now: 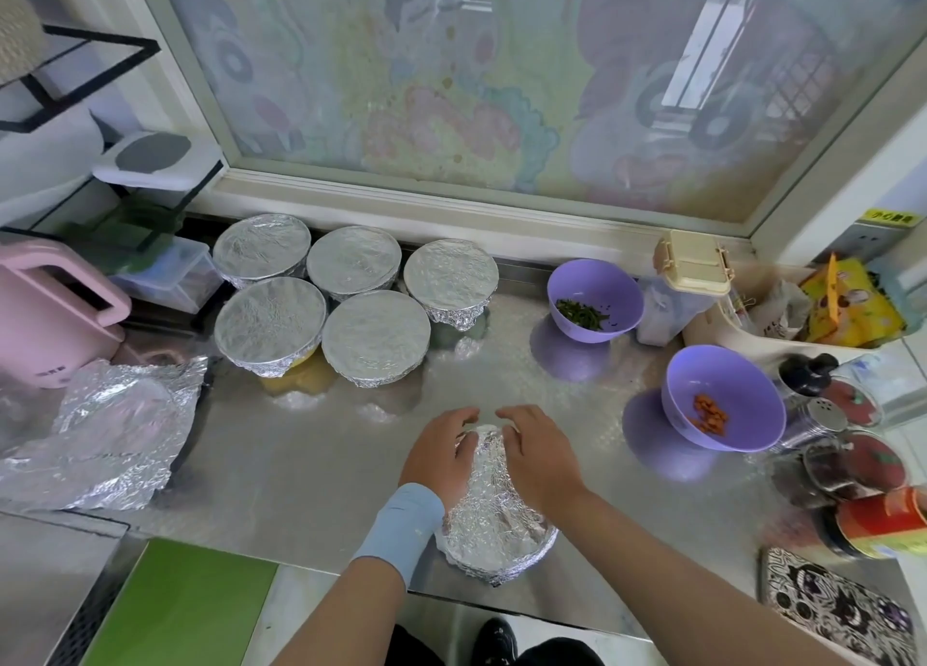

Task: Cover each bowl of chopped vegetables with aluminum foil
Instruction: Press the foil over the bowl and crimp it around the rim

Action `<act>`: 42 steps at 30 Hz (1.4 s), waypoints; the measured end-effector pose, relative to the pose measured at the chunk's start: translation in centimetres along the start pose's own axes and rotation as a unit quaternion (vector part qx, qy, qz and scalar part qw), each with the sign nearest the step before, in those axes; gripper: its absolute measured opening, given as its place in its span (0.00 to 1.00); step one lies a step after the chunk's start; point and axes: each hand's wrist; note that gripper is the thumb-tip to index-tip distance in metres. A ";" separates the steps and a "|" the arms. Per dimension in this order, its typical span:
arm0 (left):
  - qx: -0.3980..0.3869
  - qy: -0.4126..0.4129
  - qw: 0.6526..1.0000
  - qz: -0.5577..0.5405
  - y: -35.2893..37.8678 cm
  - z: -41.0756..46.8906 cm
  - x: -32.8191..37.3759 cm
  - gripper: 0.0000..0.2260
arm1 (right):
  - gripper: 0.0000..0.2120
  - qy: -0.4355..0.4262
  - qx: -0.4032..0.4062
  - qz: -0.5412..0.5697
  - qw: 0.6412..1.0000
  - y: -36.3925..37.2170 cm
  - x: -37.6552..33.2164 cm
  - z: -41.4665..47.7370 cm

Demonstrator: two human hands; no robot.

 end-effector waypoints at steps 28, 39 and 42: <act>0.032 -0.085 0.996 0.013 1.0 -1.0 1.7 0.15 | 0.14 0.146 0.111 0.168 0.969 0.6 0.8 -3.3; 0.024 -0.086 0.993 0.074 0.6 -0.4 1.7 0.17 | 0.15 0.071 -0.009 0.159 0.985 -1.2 0.9 -0.9; -0.004 -0.015 0.999 0.049 0.6 0.0 2.3 0.18 | 0.15 0.064 0.061 0.121 0.989 -1.4 1.4 -1.4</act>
Point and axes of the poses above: each hand's wrist, its own z-axis towards the middle knuckle, its own y-axis out of the palm, x = y × z, and after that the axes turned 15 degrees about z, right-handed
